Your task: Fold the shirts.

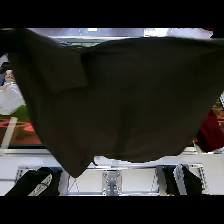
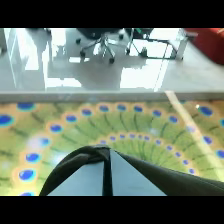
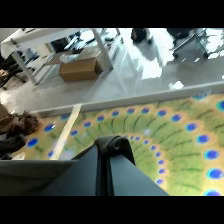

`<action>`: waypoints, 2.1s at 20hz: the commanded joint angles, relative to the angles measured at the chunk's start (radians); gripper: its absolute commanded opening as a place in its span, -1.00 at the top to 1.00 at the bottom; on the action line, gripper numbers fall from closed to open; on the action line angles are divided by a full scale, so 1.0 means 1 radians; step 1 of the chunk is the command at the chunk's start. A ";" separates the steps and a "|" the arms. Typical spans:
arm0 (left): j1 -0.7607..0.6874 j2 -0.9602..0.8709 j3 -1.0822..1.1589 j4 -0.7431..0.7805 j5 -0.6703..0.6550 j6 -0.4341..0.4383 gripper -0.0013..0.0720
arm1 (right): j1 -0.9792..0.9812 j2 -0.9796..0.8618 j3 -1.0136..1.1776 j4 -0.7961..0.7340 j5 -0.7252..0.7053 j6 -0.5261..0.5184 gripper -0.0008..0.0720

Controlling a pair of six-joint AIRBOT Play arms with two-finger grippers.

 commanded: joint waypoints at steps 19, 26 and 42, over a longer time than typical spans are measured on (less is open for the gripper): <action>0.038 -0.790 0.092 0.282 0.167 -0.142 0.95 | 0.473 -0.745 -0.131 -0.345 -0.537 -0.006 0.90; 0.050 -0.736 0.078 0.269 -0.249 -0.100 0.95 | 0.560 -0.697 -0.112 -0.574 -0.214 0.164 0.90; 0.051 -0.637 -0.232 0.195 -0.208 -0.077 0.95 | 0.660 -0.700 -0.366 -0.750 -0.372 0.286 0.89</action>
